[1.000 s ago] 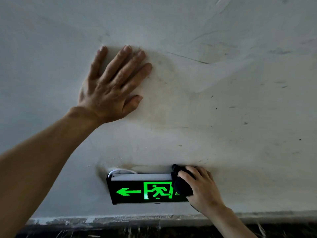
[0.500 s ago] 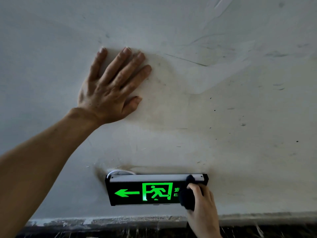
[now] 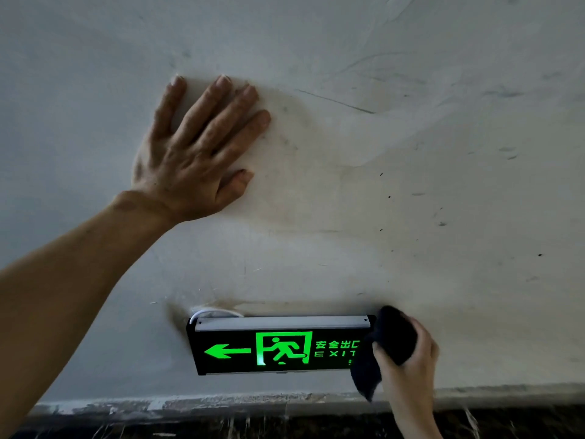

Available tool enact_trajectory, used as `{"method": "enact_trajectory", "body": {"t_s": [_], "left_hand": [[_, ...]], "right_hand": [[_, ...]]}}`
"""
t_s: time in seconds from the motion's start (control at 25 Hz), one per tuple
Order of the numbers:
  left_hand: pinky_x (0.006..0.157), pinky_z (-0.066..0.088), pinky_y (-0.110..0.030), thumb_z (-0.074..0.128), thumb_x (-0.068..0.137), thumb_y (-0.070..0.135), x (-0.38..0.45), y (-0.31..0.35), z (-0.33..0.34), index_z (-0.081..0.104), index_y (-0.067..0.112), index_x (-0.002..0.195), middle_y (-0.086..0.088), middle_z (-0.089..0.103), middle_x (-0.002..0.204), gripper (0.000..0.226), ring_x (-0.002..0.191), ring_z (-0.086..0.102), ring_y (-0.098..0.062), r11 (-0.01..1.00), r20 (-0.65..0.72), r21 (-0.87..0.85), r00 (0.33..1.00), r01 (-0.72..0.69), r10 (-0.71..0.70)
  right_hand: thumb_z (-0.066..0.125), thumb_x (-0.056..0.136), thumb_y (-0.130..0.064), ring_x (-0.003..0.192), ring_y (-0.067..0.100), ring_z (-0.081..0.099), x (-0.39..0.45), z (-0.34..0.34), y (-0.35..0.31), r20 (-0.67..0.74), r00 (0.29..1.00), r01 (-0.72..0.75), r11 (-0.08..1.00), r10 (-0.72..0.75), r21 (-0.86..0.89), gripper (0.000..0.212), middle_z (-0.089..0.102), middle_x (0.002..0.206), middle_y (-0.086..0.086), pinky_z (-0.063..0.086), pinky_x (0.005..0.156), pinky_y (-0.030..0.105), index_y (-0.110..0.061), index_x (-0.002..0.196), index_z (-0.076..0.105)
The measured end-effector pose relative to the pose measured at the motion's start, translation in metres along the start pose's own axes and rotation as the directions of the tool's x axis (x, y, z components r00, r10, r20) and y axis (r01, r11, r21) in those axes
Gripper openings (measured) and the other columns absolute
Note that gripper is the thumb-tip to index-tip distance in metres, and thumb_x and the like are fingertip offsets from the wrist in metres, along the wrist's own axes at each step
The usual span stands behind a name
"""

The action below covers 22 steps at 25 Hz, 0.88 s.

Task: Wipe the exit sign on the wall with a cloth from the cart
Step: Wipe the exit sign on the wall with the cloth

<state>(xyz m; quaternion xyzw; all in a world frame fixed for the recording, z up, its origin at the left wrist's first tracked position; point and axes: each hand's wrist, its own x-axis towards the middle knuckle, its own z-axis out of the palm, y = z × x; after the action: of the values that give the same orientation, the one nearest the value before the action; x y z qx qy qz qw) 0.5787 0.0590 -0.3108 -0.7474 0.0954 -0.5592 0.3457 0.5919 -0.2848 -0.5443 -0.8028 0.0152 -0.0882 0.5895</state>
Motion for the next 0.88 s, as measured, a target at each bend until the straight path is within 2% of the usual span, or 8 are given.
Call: {"method": "enact_trajectory", "body": {"t_s": [0.08, 0.16, 0.24, 0.32, 0.48, 0.6, 0.72, 0.88], "left_hand": [[0.115, 0.022, -0.061, 0.047, 0.096, 0.048, 0.000, 0.000, 0.000, 0.028, 0.017, 0.157, -0.011, 0.032, 0.159, 0.071, 0.147, 0.027, -0.033, 1.000, 0.005, 0.003, 1.000, 0.001, -0.001], [0.115, 0.021, -0.061, 0.046, 0.096, 0.049, -0.001, 0.001, 0.001, 0.026, 0.018, 0.158, -0.010, 0.029, 0.159, 0.072, 0.147, 0.025, -0.032, 1.000, 0.012, 0.006, 1.000, -0.001, 0.001], [0.116, 0.020, -0.061, 0.045, 0.096, 0.050, 0.000, 0.001, 0.001, 0.025, 0.018, 0.158, -0.009, 0.027, 0.160, 0.072, 0.148, 0.024, -0.032, 1.000, 0.014, 0.006, 1.000, -0.005, 0.005], [0.116, 0.020, -0.061, 0.044, 0.096, 0.050, 0.000, 0.000, 0.002, 0.025, 0.018, 0.158, -0.009, 0.027, 0.160, 0.072, 0.148, 0.024, -0.032, 1.000, 0.015, 0.012, 1.000, -0.006, 0.005], [0.115, 0.022, -0.062, 0.043, 0.096, 0.051, 0.000, 0.000, 0.003, 0.026, 0.018, 0.158, -0.009, 0.026, 0.160, 0.072, 0.147, 0.025, -0.033, 1.000, 0.004, 0.027, 1.000, -0.010, 0.010], [0.114, 0.024, -0.063, 0.043, 0.096, 0.051, 0.001, 0.000, 0.003, 0.027, 0.017, 0.157, -0.010, 0.027, 0.160, 0.072, 0.147, 0.027, -0.033, 0.999, -0.002, 0.027, 1.000, -0.017, 0.017], [0.112, 0.027, -0.065, 0.042, 0.097, 0.051, 0.000, -0.002, 0.002, 0.028, 0.016, 0.157, -0.010, 0.028, 0.159, 0.071, 0.146, 0.028, -0.035, 0.999, 0.003, 0.041, 1.000, -0.017, 0.016], [0.111, 0.030, -0.064, 0.040, 0.097, 0.050, 0.002, 0.001, 0.002, 0.033, 0.014, 0.155, -0.013, 0.036, 0.156, 0.069, 0.143, 0.032, -0.036, 0.998, -0.020, 0.054, 0.999, -0.034, 0.035]], "right_hand": [[0.077, 0.074, -0.007, 0.101, 0.016, 0.046, 0.007, 0.011, -0.006, 0.043, 0.999, 0.000, 0.999, -0.002, 0.037, 0.064, 0.035, 0.122, -0.001, 0.038, 0.094, 0.033, -0.024, 0.128, 0.046], [0.079, 0.074, -0.013, 0.099, 0.016, 0.047, 0.009, 0.021, -0.006, 0.038, 0.999, 0.009, 1.000, -0.010, 0.012, 0.064, 0.040, 0.124, 0.003, 0.039, 0.091, 0.032, -0.019, 0.129, 0.046], [0.078, 0.073, -0.010, 0.096, 0.016, 0.048, 0.011, 0.026, -0.003, -0.006, 1.000, 0.012, 1.000, -0.013, -0.028, 0.061, 0.048, 0.126, 0.010, 0.039, 0.087, 0.031, -0.017, 0.127, 0.050], [0.076, 0.072, -0.006, 0.096, 0.016, 0.051, 0.012, 0.027, 0.005, -0.036, 0.999, -0.005, 1.000, 0.004, -0.017, 0.058, 0.055, 0.123, 0.008, 0.041, 0.087, 0.032, -0.021, 0.123, 0.052], [0.071, 0.071, -0.008, 0.094, 0.022, 0.058, 0.012, 0.030, 0.018, -0.074, 0.984, -0.159, 0.984, 0.164, 0.074, 0.052, 0.063, 0.103, 0.000, 0.048, 0.084, 0.040, -0.037, 0.109, 0.050], [0.068, 0.073, -0.009, 0.090, 0.026, 0.058, 0.012, 0.034, 0.036, -0.028, 0.951, -0.303, 0.949, 0.306, 0.087, 0.046, 0.063, 0.092, -0.004, 0.050, 0.082, 0.045, -0.038, 0.106, 0.051], [0.068, 0.074, -0.007, 0.086, 0.025, 0.056, 0.007, 0.034, 0.058, 0.053, 0.910, -0.412, 0.910, 0.411, 0.031, 0.045, 0.060, 0.085, -0.011, 0.045, 0.076, 0.038, -0.034, 0.107, 0.054], [0.069, 0.070, -0.007, 0.080, 0.022, 0.055, 0.003, 0.035, 0.079, 0.135, 0.887, -0.438, 0.897, 0.442, -0.059, 0.045, 0.060, 0.083, -0.013, 0.042, 0.073, 0.035, -0.034, 0.102, 0.054]]}}
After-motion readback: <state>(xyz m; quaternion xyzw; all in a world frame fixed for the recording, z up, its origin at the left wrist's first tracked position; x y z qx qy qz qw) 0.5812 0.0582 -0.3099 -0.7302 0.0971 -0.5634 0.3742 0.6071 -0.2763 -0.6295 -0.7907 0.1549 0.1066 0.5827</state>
